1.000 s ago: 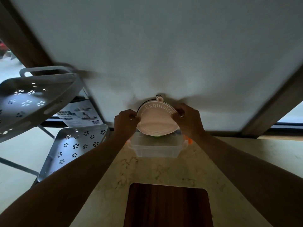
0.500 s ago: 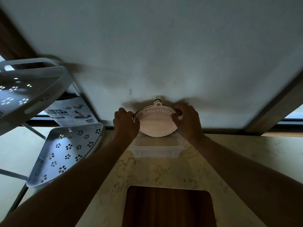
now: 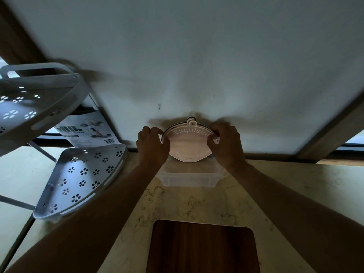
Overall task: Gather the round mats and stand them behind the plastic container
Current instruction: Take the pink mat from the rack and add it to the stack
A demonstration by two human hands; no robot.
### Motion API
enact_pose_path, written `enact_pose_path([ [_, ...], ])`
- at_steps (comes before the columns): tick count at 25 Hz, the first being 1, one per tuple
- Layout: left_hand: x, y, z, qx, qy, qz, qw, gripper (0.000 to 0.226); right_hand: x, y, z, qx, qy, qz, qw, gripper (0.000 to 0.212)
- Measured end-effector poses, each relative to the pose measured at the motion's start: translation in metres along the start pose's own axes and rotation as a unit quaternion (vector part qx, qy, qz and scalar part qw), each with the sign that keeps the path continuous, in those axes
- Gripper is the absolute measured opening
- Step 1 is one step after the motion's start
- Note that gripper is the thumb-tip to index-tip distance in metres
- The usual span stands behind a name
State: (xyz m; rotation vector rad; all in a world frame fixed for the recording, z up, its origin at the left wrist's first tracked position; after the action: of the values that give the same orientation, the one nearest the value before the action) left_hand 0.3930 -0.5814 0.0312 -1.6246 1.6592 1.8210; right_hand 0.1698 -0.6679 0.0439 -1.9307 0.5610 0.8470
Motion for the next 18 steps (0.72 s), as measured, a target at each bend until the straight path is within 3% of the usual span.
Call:
enact_pose_path([
  [8,-0.010,-0.001,-0.002,-0.019,-0.019,0.019,0.999,0.034,-0.004,-0.007,0.009,-0.001,-0.052,0.037,0.998,0.046],
  [18,-0.060,0.028,0.040,0.042,-0.087,-0.006,0.995,0.045,-0.047,-0.037,0.033,0.020,-0.151,0.078,0.985,0.072],
])
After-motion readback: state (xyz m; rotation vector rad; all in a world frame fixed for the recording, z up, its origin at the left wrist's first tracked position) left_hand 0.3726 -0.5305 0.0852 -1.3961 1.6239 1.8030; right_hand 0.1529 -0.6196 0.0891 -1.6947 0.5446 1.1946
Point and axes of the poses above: each hand's wrist, its own z-axis away from the middle knuckle, its own x-axis out of the palm, y = z × x, the point moved 8 cm from there along -z, towards the middle knuckle, and after that the axes turned 1 degree about x, right-handed, at the moved point
